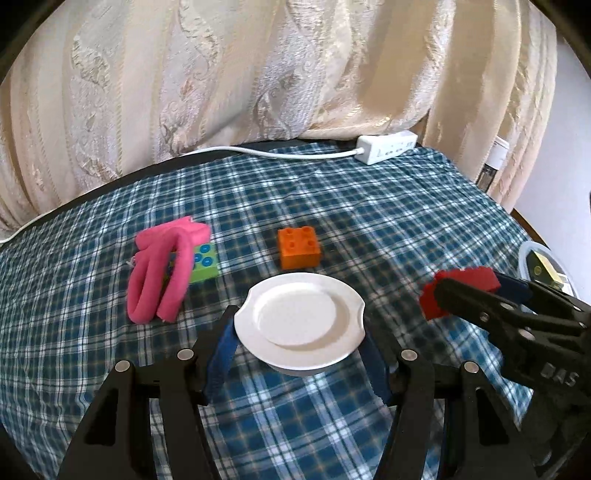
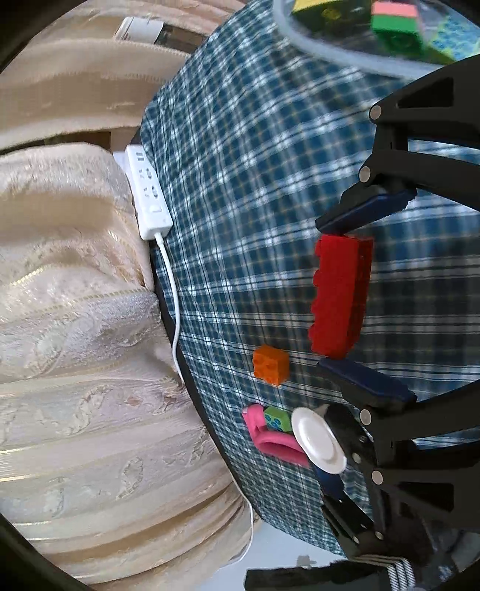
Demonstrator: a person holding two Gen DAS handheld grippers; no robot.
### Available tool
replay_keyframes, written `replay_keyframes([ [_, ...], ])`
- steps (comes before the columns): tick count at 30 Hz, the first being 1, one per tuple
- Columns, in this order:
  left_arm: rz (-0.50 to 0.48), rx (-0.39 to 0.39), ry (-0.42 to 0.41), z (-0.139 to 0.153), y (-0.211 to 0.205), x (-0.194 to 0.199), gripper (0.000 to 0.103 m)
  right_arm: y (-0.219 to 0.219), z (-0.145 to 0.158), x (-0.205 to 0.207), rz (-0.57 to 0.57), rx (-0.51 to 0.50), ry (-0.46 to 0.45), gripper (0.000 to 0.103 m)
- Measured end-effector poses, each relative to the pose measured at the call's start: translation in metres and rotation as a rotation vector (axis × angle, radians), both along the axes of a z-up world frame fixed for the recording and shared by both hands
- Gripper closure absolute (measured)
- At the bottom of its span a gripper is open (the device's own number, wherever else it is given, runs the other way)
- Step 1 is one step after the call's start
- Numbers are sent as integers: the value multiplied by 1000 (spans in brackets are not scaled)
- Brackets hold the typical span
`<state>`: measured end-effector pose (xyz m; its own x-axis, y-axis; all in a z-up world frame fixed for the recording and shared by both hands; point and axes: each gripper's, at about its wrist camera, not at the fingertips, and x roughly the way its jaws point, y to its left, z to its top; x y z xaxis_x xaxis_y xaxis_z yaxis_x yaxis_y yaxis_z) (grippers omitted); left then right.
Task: Organize objects
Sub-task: 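Carry red brick with right tool while left tool carries saucer toward bowl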
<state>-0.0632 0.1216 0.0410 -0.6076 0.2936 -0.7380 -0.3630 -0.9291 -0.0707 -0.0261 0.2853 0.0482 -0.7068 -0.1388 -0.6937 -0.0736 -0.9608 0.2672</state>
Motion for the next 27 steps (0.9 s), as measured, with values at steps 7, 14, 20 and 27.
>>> replay_keyframes([
  [7, -59, 3, 8, 5, 17, 15, 40, 14, 12, 42, -41, -3, 46, 31],
  [14, -119, -4, 36, 12, 36, 33, 40, 33, 26, 84, -95, 12, 103, 31],
  [20, -163, -5, 39, 14, 52, 47, 40, 65, 32, 123, -190, 29, 120, 31],
  [27, -221, -1, 33, 17, 75, 63, 40, 98, 23, 160, -322, 85, 113, 31],
])
